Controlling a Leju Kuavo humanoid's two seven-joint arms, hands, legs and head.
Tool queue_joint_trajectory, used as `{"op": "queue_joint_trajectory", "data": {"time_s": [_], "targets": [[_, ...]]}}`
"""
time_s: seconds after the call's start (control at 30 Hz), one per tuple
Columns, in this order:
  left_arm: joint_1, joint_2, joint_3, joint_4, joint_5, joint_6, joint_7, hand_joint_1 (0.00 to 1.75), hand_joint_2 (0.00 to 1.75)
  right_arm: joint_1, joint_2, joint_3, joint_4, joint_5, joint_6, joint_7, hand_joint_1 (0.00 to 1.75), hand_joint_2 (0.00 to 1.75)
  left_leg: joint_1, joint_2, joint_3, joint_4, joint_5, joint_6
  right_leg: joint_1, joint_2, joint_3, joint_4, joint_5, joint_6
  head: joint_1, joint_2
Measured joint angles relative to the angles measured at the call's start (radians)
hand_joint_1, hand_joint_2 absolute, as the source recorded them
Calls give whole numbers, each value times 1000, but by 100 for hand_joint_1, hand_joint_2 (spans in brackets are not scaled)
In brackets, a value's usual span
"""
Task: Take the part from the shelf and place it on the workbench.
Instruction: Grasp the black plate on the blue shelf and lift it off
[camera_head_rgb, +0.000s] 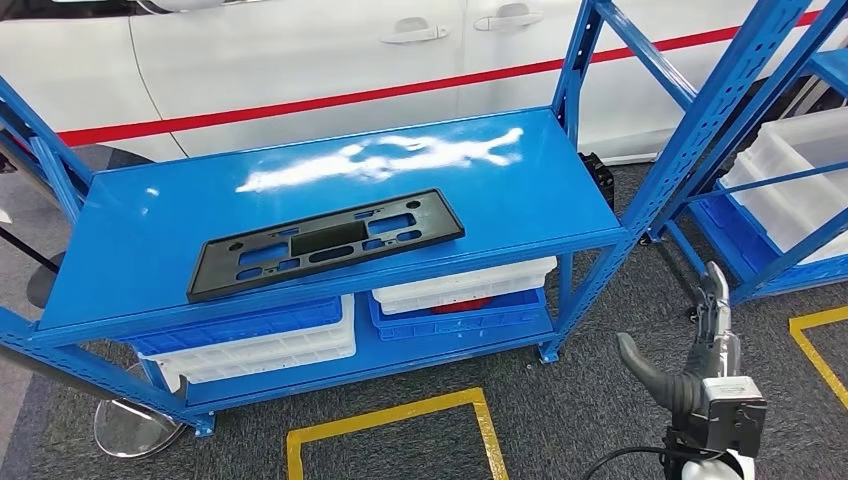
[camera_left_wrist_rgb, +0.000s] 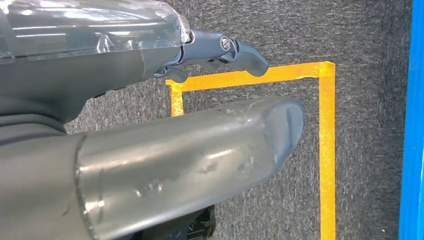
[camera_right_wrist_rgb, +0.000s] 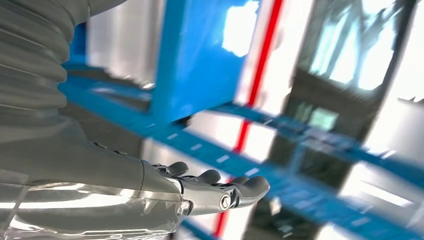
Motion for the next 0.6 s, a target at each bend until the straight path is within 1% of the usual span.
{"op": "queue_joint_trajectory", "data": {"time_s": [0.37, 0.5, 0.6], "targets": [[-7, 0, -24, 12, -8, 0, -12, 0, 0, -10, -65, 371, -216, 64, -42, -8, 0, 175, 0, 0, 0, 0, 0, 0, 0, 0, 0, 0, 0, 0, 0, 0], [-9, 0, -32, 16, -12, -2, -17, 0, 0, -21, -90, 503, -278, 88, -59, -3, 0, 175, -1, -1, -2, 4, -1, 1, -2, -1, -1, -1, 1, 2, 0, 0], [-10, 0, -41, 19, -16, -4, -21, 0, 0, -30, -107, 606, -317, 102, -78, 17, 0, 175, -1, -2, -4, 7, -2, 4, -2, -1, -1, -1, 2, 4, 0, 0]]}}
